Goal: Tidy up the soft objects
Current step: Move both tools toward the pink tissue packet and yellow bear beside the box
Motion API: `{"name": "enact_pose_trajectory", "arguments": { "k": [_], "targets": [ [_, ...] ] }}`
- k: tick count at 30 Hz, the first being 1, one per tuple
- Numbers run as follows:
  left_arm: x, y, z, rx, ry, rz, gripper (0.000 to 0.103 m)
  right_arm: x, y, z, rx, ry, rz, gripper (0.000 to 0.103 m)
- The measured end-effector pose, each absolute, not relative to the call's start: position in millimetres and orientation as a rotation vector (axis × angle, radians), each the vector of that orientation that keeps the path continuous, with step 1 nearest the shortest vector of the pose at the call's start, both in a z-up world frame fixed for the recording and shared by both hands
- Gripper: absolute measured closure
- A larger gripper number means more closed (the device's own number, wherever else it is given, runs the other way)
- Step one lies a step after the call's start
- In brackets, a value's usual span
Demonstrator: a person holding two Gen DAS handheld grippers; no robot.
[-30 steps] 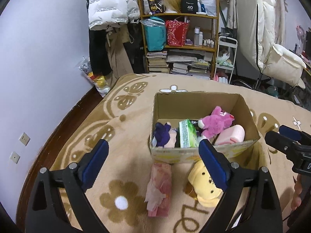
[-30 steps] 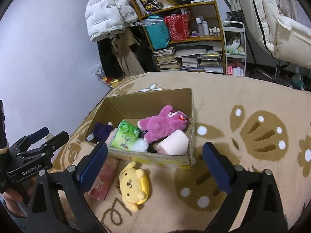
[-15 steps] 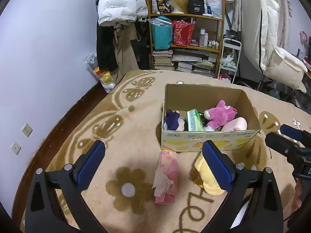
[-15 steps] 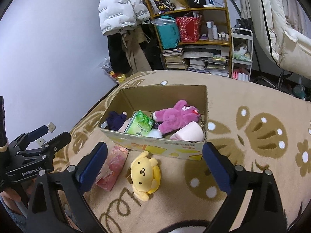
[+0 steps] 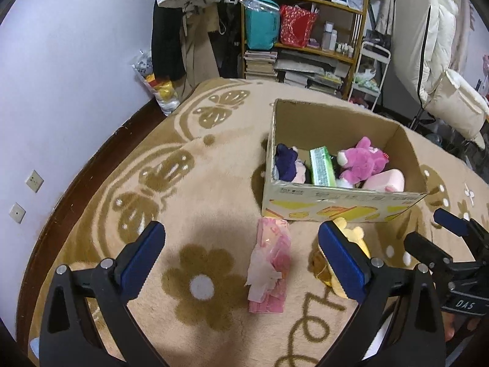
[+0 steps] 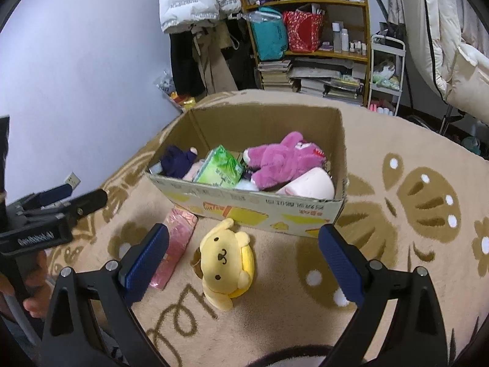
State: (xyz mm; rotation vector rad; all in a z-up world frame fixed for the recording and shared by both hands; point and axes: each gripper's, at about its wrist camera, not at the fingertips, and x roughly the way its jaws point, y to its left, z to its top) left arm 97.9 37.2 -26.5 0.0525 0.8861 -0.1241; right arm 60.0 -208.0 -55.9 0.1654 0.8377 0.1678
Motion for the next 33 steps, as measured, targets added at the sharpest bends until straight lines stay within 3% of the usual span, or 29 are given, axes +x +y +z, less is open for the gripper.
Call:
{"name": "enact_pose_trajectory", "arguments": {
  "k": [33],
  "targets": [
    [159.5,12.1,-137.1,0.182,1.306,-0.109,0.004,105.0,-184.7,-148.5,0.132,1.021,0.29,0.001]
  ]
}}
